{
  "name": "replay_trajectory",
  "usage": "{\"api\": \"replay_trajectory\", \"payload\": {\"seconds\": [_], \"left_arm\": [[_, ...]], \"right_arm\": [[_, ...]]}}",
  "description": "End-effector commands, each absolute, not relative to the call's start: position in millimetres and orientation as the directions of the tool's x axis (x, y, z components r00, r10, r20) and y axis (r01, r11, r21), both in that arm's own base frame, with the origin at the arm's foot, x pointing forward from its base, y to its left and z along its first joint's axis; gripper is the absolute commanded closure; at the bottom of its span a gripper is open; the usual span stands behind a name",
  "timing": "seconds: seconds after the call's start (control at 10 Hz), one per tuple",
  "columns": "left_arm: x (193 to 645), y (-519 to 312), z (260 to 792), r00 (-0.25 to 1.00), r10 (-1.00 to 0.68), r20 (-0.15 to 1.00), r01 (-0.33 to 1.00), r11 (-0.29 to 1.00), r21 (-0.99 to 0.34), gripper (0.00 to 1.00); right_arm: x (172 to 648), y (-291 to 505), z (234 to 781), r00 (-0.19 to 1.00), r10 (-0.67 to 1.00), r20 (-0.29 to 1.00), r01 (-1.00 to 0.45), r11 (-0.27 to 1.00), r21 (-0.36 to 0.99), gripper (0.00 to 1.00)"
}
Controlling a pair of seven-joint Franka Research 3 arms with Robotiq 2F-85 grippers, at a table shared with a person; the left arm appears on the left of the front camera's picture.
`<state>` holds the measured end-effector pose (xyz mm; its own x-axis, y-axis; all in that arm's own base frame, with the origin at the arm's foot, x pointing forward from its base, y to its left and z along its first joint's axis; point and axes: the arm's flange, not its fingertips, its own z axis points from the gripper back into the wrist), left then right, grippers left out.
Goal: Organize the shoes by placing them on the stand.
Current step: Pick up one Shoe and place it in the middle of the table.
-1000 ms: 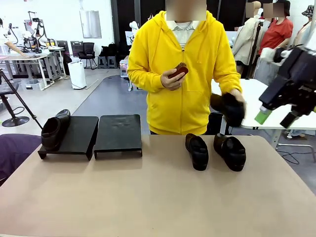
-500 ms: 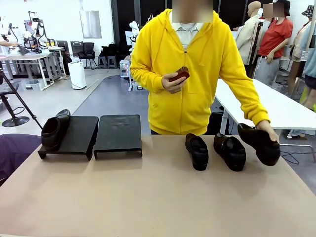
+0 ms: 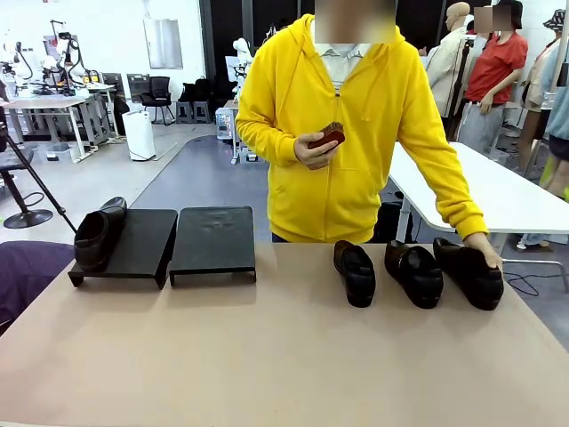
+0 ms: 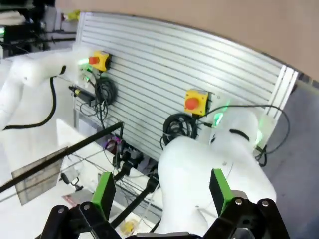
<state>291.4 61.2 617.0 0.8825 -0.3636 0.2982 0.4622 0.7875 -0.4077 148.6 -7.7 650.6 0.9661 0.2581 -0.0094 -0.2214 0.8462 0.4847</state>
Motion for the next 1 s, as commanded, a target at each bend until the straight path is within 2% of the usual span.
{"api": "replay_trajectory", "payload": {"seconds": [0.0,0.2,0.3,0.6,0.7,0.9], "left_arm": [[290.1,63.7,617.6,0.877,-0.373,0.303,0.473,0.778,-0.414,0.00],[290.1,63.7,617.6,0.877,-0.373,0.303,0.473,0.778,-0.414,0.00],[290.1,63.7,617.6,0.877,-0.373,0.303,0.473,0.778,-0.414,0.00],[290.1,63.7,617.6,0.877,-0.373,0.303,0.473,0.778,-0.414,0.00],[290.1,63.7,617.6,0.877,-0.373,0.303,0.473,0.778,-0.414,0.00],[290.1,63.7,617.6,0.877,-0.373,0.303,0.473,0.778,-0.414,0.00]], "right_arm": [[184.1,24.3,648.0,0.962,0.273,-0.008,-0.242,0.863,0.443,0.00],[250.3,75.8,644.8,0.951,0.302,-0.068,-0.255,0.890,0.378,0.00],[300.5,112.3,631.9,0.939,0.334,-0.082,-0.287,0.893,0.347,0.00],[397.5,170.8,564.9,0.942,0.330,0.061,-0.336,0.924,0.184,0.00],[421.9,180.7,534.5,0.906,0.416,0.076,-0.423,0.891,0.162,0.00],[461.5,185.9,485.7,0.889,0.454,0.060,-0.457,0.870,0.183,0.00]]}}
